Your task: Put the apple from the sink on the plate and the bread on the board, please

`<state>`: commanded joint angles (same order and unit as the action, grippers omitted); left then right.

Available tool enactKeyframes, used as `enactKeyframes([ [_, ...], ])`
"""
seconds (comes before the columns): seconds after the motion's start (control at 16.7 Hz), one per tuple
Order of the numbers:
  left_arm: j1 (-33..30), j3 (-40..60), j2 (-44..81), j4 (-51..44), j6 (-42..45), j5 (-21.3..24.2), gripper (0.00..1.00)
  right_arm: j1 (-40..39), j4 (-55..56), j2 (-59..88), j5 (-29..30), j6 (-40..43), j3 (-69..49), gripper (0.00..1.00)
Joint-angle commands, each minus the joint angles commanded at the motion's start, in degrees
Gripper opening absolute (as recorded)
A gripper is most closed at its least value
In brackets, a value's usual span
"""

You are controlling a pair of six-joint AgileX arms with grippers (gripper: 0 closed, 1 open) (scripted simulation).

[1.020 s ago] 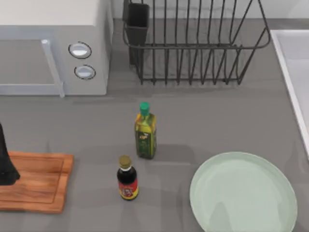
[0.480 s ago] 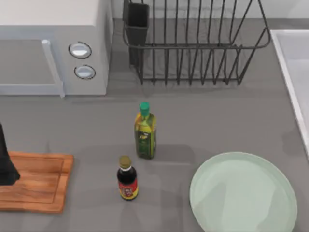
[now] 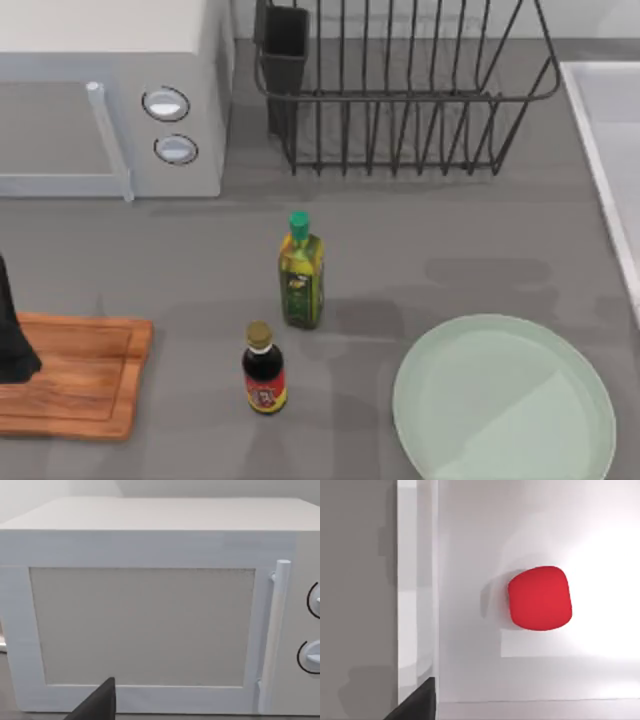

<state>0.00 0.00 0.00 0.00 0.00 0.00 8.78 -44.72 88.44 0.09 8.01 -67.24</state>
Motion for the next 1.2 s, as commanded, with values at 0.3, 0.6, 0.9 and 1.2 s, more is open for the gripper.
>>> enactKeyframes([
  [0.3, 0.0, 0.0, 0.0, 0.0, 0.0, 0.0, 1.00, 2.2, -11.0, 23.2, 0.0, 2.0, -16.6, 1.00],
  [0.6, 0.0, 0.0, 0.0, 0.0, 0.0, 0.0, 1.00, 3.0, -15.5, 31.9, 0.0, 2.8, -23.3, 1.00],
  [0.9, 0.0, 0.0, 0.0, 0.0, 0.0, 0.0, 1.00, 2.7, -15.2, 31.8, 0.0, 2.7, -23.0, 1.00],
  [1.2, 0.0, 0.0, 0.0, 0.0, 0.0, 0.0, 1.00, 2.8, -5.9, 36.4, 0.1, 2.6, -18.5, 1.00],
])
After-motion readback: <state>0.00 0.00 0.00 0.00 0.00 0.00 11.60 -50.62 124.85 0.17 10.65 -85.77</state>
